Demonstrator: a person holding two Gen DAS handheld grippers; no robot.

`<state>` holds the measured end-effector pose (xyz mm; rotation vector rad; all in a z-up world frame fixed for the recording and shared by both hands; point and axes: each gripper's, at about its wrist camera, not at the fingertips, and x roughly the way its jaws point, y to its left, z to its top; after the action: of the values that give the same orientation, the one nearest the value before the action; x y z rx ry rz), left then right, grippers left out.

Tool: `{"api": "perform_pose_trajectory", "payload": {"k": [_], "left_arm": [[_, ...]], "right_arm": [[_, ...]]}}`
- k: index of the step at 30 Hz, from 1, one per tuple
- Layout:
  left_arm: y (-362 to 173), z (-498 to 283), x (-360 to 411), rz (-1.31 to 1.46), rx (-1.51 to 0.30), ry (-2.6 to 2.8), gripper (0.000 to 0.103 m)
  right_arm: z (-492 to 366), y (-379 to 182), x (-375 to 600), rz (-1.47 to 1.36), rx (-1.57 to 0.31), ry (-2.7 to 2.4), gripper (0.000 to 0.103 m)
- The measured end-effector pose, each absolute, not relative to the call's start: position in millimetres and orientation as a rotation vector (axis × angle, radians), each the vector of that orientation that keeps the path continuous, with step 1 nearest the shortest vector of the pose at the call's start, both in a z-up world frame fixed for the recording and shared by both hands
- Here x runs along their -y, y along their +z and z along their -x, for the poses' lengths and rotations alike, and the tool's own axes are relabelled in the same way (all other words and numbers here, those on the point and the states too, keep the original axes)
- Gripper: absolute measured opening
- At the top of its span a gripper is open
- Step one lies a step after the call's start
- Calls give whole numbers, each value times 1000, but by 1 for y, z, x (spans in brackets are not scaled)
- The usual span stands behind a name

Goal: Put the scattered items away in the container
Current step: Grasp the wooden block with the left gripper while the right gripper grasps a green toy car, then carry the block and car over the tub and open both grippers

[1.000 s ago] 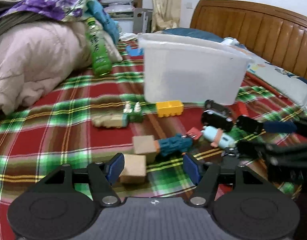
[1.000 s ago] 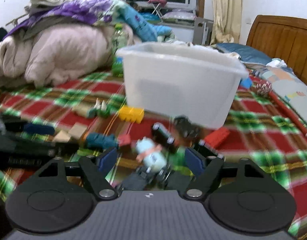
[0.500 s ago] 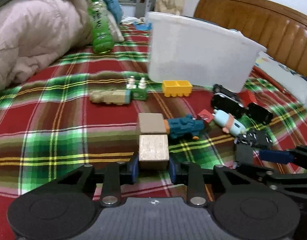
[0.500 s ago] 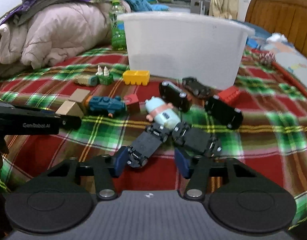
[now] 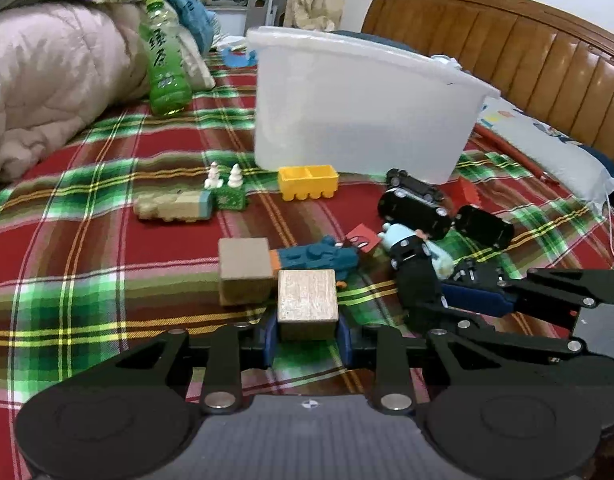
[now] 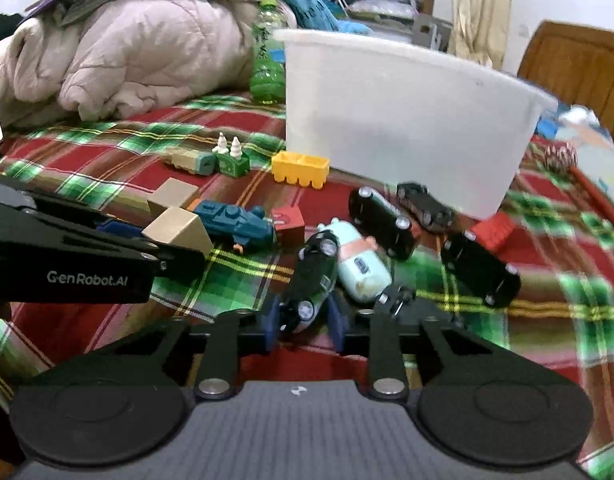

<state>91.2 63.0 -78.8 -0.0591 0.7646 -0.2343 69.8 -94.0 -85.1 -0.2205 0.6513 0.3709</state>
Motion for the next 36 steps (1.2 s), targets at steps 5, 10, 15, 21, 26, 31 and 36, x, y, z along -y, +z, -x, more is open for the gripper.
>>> {"api": "perform_pose_trajectory", "payload": {"k": [5,10,15,21,26,31,36], "left_arm": [[-77,-92,-59,53,-765,-242,33],[-78,-95,-56,62,-773,-240,33],[-76,-96,-50,46,-773,-246,33],[-62,-95,-45,17,-742,-265,33],[-46,-96,-40,16,-707,-277,33],[-25,-98,-35,32,-662,-290,32],[-1,-108,-30,30,-611,-296,32]], "right_arm": [[-64,-81,95,307,-620,355,15],[-67,-86,91,316,-644,368,18],[-76,-89,90,285,-657,363,26],[-78,-82,98,236,-672,373,15],[-75,-63,101,236,-621,362,15],[-76,-41,104,234,-567,349,16],[-83,-21,110,250,-512,327,15]]}}
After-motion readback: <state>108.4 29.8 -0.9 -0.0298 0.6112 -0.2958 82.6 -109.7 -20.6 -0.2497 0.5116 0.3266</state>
